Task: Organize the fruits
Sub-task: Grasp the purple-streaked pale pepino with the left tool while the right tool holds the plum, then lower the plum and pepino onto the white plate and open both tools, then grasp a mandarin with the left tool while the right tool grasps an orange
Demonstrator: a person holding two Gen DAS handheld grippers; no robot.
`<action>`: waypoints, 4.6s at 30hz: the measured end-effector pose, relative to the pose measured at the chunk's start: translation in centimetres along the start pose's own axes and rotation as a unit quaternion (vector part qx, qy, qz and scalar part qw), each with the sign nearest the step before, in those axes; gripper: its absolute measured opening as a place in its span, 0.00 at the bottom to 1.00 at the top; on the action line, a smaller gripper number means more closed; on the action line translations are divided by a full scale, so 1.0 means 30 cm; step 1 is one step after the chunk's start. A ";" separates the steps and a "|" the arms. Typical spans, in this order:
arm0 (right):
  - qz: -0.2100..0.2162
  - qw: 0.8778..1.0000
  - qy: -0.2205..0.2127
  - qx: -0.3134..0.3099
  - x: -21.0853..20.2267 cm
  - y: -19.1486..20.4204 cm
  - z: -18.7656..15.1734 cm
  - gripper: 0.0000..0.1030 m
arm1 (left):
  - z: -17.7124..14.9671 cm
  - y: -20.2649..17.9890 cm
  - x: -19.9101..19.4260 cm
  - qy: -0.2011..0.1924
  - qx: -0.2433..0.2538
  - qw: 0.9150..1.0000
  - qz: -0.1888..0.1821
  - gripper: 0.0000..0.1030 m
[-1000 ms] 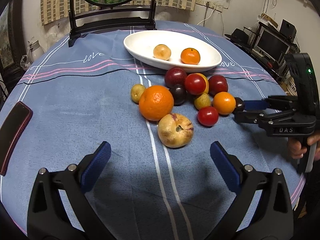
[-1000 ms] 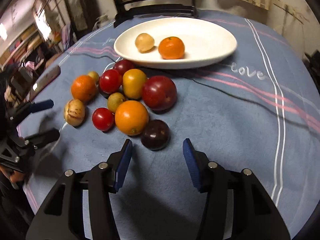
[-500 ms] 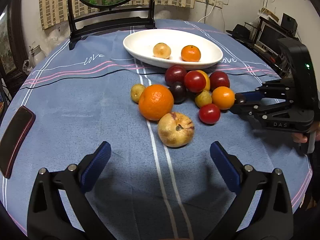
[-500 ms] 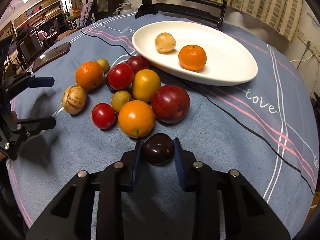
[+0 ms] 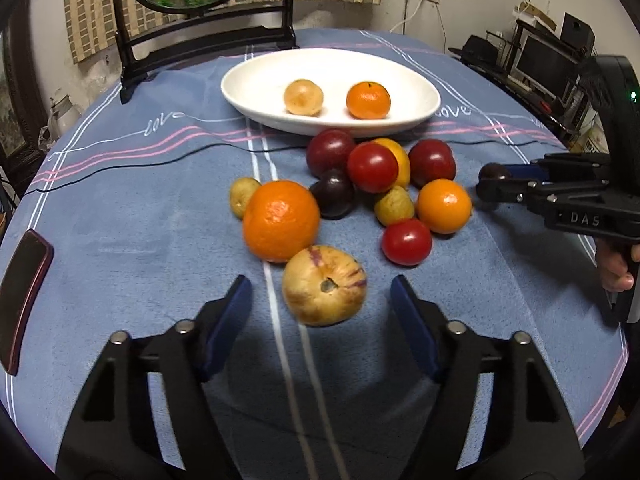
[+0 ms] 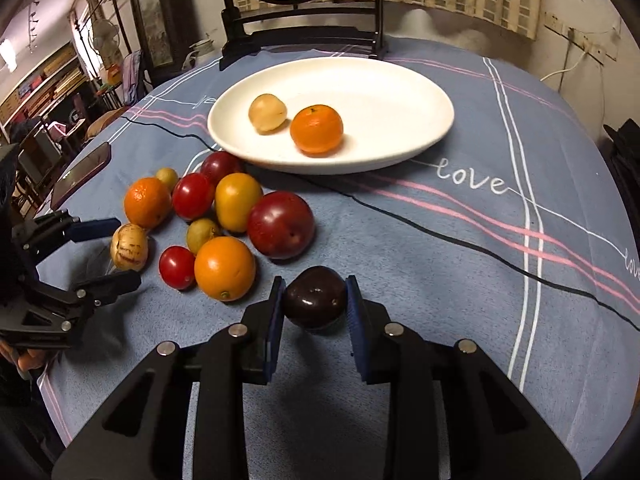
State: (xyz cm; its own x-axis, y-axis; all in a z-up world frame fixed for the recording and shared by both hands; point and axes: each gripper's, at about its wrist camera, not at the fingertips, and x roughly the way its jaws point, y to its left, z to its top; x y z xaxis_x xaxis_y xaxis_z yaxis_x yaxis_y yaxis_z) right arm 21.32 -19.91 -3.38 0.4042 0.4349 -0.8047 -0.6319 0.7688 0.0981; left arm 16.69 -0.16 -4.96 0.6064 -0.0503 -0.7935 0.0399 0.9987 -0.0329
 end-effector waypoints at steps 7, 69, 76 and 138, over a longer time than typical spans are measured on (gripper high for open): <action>-0.001 1.000 0.005 -0.006 0.005 0.017 -0.006 0.29 | 0.007 0.007 0.026 0.017 -0.008 1.000 0.007 0.49; -0.013 0.990 -0.104 0.093 0.003 0.019 0.165 0.54 | 0.309 0.188 -0.027 -0.108 -0.051 0.992 0.029 0.96; 0.005 0.997 -0.068 0.039 -0.012 0.144 0.068 0.54 | 0.142 0.187 -0.060 -0.096 -0.045 0.994 0.018 0.96; 0.056 0.994 -0.029 0.093 0.012 0.118 0.020 0.36 | 0.081 0.095 0.055 -0.025 -0.004 1.000 -0.014 0.42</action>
State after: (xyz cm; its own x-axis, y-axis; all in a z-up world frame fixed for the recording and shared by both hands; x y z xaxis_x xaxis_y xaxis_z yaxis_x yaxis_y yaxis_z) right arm 19.63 -16.75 -2.97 0.3794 0.5446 -0.7479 -0.5433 0.7855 0.2964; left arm 19.74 2.57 -4.87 0.6445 -0.0789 -0.7605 0.0512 0.9969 -0.0601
